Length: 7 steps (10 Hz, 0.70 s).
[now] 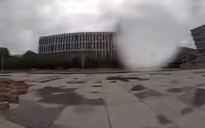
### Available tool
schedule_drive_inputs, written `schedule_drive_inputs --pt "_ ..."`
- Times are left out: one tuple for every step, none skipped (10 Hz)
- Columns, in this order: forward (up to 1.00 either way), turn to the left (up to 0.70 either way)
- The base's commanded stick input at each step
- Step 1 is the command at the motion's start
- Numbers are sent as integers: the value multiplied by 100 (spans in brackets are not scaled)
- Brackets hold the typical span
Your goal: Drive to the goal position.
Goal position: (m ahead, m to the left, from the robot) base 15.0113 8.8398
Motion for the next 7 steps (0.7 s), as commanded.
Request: schedule_drive_inputs --pt "70 0" --pt "70 0" --pt "70 0" --pt "70 0" --pt "70 0" --pt "70 0" --pt "70 0"
